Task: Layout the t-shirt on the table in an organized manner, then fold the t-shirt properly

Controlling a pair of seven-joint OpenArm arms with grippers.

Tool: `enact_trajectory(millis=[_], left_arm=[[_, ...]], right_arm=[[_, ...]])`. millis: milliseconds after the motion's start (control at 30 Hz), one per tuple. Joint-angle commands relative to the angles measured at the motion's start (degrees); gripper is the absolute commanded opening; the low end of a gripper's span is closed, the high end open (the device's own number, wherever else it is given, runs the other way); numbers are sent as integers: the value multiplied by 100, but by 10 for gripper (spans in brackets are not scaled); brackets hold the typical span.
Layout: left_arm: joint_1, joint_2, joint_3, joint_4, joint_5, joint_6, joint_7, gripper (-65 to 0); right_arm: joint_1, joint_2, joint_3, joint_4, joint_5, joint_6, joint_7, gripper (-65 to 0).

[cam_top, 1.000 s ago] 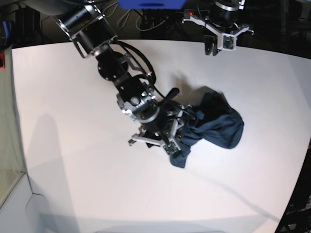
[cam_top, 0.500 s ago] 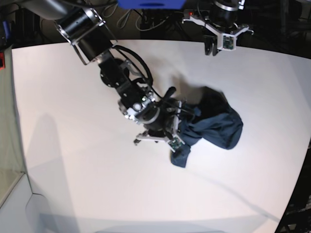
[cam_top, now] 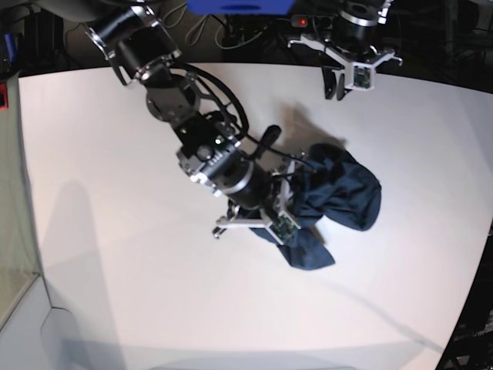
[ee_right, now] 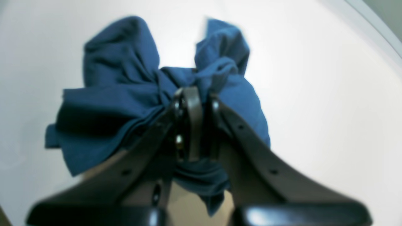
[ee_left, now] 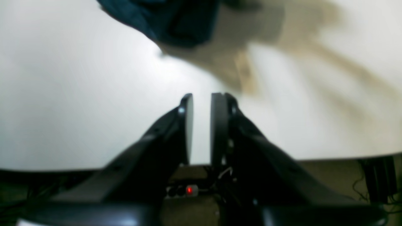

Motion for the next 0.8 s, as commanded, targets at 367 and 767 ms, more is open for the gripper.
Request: enact_trajectory(millis=[367,767], left_arm=[[-433,-1,-25,135,-990,32,-129,-546],[-838,-300,-808,135,-2854,-12,-85,-546]], right_arm=[[-177,167,23,1810,8,40,-157,-650],[-396,325,14,1828,8,523,-219,-650]])
